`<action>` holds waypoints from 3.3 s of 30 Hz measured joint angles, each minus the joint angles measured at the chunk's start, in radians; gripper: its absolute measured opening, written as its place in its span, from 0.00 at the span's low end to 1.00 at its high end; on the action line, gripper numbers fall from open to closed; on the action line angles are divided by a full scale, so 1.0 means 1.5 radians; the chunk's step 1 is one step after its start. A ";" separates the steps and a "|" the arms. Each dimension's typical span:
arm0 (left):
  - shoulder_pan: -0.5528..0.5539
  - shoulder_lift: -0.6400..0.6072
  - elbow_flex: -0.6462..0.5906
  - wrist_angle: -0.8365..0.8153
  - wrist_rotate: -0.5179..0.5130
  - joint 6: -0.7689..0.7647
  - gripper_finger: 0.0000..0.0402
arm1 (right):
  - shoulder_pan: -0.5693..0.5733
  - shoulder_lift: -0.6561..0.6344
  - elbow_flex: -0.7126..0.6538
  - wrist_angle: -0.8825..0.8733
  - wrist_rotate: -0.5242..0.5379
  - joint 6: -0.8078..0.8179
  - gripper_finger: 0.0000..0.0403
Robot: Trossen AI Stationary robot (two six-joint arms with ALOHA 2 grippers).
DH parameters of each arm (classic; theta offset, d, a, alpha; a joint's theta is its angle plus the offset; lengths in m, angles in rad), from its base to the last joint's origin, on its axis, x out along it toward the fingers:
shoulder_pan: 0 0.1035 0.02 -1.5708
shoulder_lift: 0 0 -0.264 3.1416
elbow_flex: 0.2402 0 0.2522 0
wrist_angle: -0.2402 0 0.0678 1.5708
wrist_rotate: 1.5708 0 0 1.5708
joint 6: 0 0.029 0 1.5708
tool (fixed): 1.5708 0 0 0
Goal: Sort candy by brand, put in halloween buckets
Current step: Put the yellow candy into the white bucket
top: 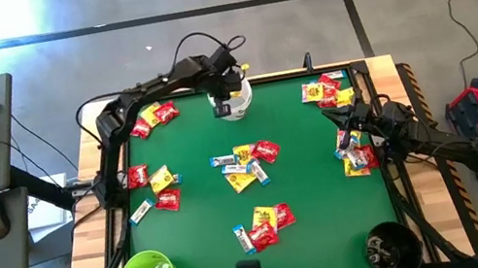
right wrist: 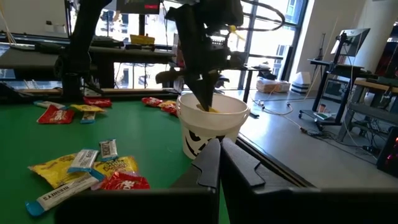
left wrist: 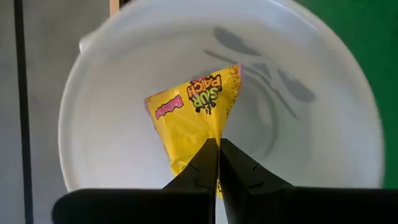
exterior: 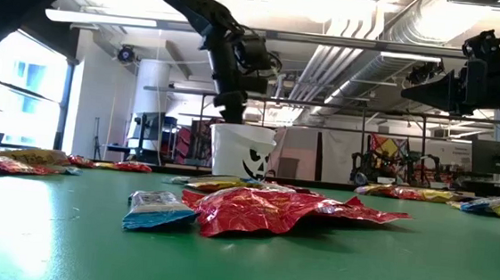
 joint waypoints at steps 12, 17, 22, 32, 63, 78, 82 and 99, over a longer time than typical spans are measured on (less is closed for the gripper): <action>0.003 0.023 0.015 -0.005 0.002 0.038 0.00 | 0.000 0.000 0.000 0.000 0.000 0.000 0.00; 0.003 0.023 0.015 -0.002 0.010 0.042 0.00 | 0.000 0.000 0.000 0.000 0.000 0.000 0.00; 0.001 0.020 0.015 -0.001 0.003 0.055 0.00 | 0.000 0.000 0.000 -0.001 0.000 0.000 0.00; -0.012 -0.053 0.015 -0.008 -0.005 0.038 0.00 | 0.000 0.000 0.000 -0.001 0.000 0.000 0.00; -0.259 -0.253 -0.266 0.043 -0.076 -0.164 0.00 | 0.000 0.000 0.000 -0.001 0.000 0.000 0.00; -0.148 -0.479 -0.574 0.066 -0.165 -0.353 0.00 | 0.000 0.000 0.000 -0.001 0.000 0.000 0.00; -0.092 -0.475 -0.601 0.080 -0.165 -0.328 0.00 | 0.000 0.000 0.000 -0.001 0.000 0.000 0.00; -0.041 -0.395 -0.352 0.157 -0.104 -0.152 0.00 | 0.000 0.000 0.000 -0.001 0.000 0.000 0.00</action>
